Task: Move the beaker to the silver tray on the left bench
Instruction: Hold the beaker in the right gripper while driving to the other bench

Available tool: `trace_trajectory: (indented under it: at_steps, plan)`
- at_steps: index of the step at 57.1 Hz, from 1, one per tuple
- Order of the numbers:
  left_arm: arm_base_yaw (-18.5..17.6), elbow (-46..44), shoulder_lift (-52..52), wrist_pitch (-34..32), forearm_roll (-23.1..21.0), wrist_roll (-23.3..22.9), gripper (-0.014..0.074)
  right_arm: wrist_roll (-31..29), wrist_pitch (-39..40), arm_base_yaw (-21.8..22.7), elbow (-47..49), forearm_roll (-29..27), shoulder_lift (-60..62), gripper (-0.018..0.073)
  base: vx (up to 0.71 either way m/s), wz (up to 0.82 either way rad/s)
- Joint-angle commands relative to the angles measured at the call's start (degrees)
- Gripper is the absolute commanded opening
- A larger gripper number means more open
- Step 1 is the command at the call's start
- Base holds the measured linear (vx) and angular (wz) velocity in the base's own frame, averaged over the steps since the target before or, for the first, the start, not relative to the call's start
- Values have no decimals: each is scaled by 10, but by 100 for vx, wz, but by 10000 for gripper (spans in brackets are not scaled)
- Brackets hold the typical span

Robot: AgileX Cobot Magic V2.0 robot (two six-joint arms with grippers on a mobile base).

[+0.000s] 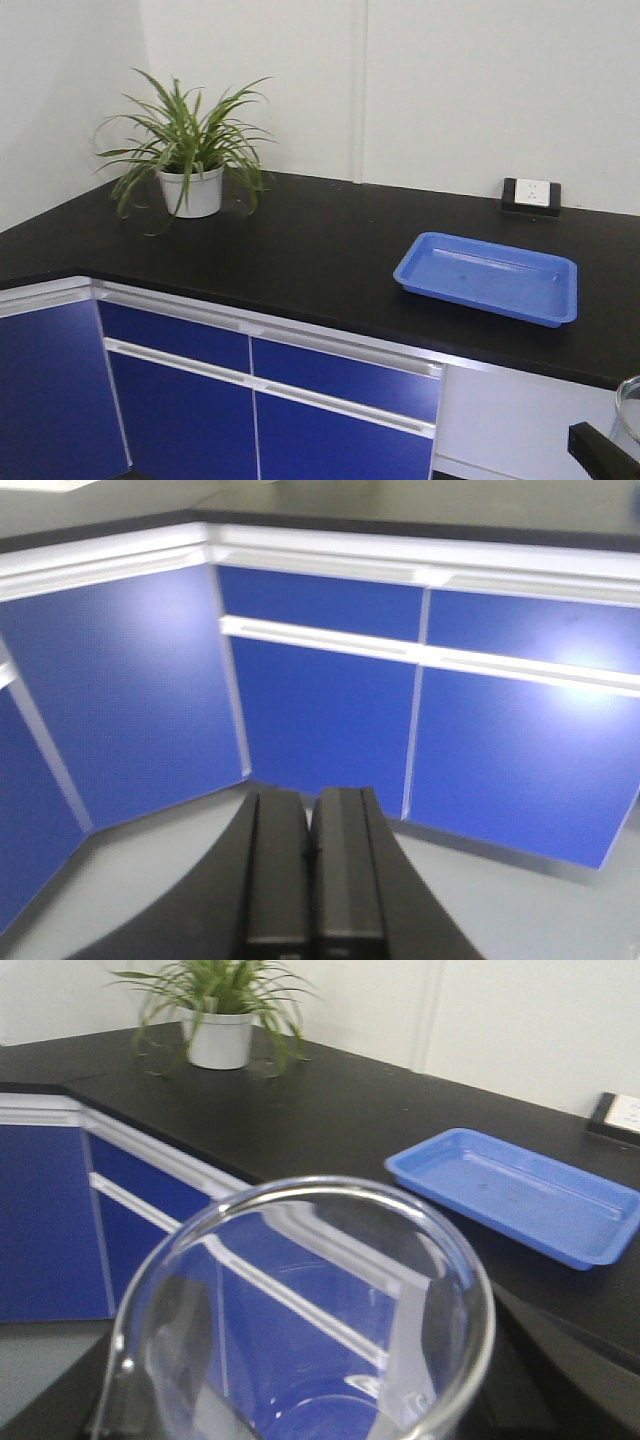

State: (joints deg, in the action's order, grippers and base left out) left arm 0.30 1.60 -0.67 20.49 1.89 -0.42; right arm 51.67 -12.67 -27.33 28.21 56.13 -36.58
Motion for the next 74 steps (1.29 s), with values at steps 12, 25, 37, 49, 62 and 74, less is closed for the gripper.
trace_trajectory:
  at_steps: [12, 25, 37, 49, 62, 74]
  plan:
    - [-4, 16, -9, -44, -1, -1, 1, -5, 24, 1, 18, 13, 1, -6, -36, 47]
    - [-4, 16, -9, -44, -1, -1, 1, -5, 24, 1, 18, 13, 1, -6, -34, 57]
    - [-4, 16, -9, -44, -1, -1, 1, -5, 24, 1, 18, 13, 1, -6, -32, 58]
    - [-4, 16, -9, -44, -1, -1, 1, -5, 24, 1, 18, 13, 1, -6, -29, 48]
    - [-4, 16, -9, -44, -1, -1, 1, -5, 24, 1, 18, 13, 1, -6, -24, 39]
    - [-4, 16, -9, -44, -1, -1, 1, -5, 24, 1, 18, 13, 1, -6, -18, 39]
